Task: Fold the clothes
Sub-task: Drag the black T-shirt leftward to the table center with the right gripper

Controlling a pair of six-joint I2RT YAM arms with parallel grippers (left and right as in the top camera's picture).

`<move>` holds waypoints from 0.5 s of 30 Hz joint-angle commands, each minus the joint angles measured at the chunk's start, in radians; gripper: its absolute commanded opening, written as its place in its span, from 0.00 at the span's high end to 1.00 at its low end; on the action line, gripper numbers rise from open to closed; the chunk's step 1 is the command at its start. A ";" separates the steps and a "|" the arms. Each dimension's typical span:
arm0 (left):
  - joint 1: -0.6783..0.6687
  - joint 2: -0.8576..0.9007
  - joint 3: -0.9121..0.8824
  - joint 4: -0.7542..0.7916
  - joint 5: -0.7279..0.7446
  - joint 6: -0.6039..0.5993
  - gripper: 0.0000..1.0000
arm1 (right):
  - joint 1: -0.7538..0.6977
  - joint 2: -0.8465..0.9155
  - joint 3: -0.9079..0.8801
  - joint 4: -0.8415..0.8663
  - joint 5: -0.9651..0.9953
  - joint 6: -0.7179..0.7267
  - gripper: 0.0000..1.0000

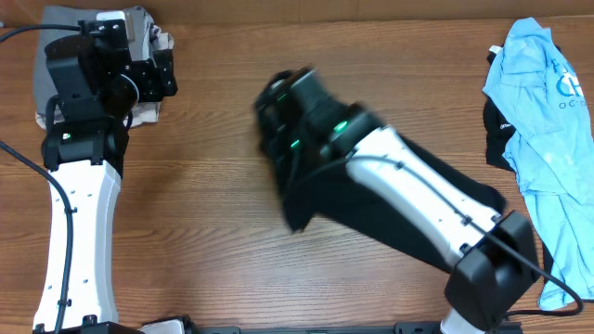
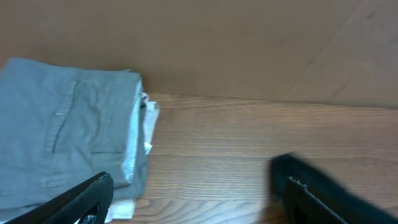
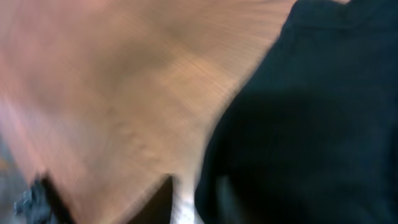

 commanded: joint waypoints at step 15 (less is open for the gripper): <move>-0.096 0.024 0.021 -0.044 0.175 0.174 0.10 | -0.313 -0.035 0.015 -0.188 0.016 0.111 0.12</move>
